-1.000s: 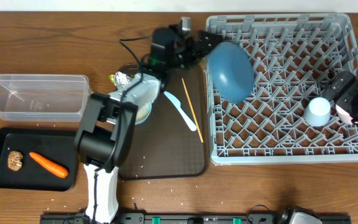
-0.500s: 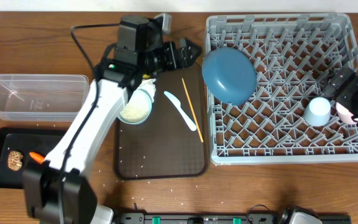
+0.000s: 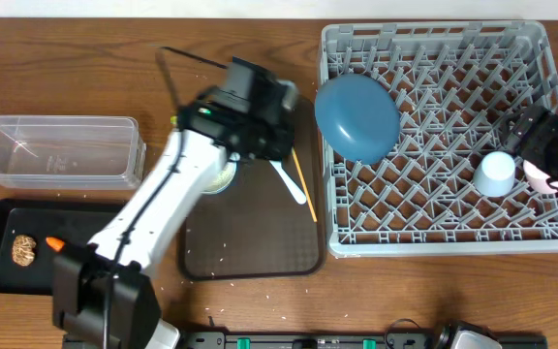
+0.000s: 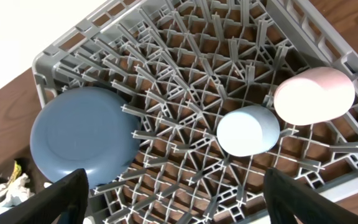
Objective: Sort waste into correct bins and load items into the dishwasher rack
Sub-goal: 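Move the left gripper to the tissue on the brown tray and grasp it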
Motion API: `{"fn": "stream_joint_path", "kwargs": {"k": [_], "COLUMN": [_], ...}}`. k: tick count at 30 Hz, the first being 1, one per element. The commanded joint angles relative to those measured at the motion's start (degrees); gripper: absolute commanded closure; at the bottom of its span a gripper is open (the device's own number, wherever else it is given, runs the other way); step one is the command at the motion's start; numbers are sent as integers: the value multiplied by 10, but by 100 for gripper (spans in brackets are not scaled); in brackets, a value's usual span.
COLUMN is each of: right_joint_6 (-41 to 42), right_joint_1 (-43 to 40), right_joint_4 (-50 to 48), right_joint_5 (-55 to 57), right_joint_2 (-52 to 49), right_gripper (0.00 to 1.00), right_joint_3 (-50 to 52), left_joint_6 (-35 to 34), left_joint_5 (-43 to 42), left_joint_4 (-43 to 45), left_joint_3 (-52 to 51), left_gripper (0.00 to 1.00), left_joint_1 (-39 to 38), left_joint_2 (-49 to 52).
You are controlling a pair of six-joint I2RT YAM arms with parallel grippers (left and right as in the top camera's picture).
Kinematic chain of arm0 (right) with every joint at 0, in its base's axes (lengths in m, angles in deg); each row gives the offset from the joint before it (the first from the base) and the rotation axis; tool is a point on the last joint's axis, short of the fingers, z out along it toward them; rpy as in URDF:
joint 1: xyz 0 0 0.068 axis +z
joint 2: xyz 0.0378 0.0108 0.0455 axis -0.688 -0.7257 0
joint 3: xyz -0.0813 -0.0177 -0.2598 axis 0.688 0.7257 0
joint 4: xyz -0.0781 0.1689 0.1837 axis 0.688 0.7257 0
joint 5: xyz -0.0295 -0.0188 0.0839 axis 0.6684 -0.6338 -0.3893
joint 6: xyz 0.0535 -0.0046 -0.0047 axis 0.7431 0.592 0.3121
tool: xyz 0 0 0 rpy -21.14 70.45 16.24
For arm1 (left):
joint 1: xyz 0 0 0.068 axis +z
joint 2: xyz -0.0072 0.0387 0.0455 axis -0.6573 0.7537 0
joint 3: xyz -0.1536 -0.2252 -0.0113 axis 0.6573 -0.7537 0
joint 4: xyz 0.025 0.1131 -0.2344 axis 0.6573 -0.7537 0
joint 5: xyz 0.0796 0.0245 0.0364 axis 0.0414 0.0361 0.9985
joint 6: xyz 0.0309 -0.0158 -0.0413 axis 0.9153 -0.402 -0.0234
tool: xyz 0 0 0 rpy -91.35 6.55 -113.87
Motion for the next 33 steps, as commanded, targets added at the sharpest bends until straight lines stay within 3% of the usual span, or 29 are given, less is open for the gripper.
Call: {"fn": "stream_joint_path", "kwargs": {"k": [1,6,11,17,23,28,33], "right_joint_6": [-9,-9,-9,-9,-9,-9,-9], "right_joint_1": [-2,-2,-2,-2,-2,-2,-2], "right_joint_4": [3,4,5,12,13,13,3], "right_joint_5": [-6,-6,-6,-6,-6,-6,-6], "right_joint_2": [0,0,0,0,-1,-1,-1], "right_gripper": [18,16,16,14,11,9,9], "right_joint_3": [-5,-5,-5,-3,-2,-2,-2], "left_joint_6": [45,45,43,19,-59,-58,19], "left_joint_5": [72,129,154,189,256,247,143], "left_joint_4": [-6,12,31,27,-34,-55,-55], "left_joint_3": [-6,-12,-12,-11,-12,-12,-12], "left_gripper": [94,94,94,94,94,94,91], "left_joint_1": [-50,-106,-115,-90,-23,57,80], "left_joint_2": [5,35,69,66,60,63,64]}}
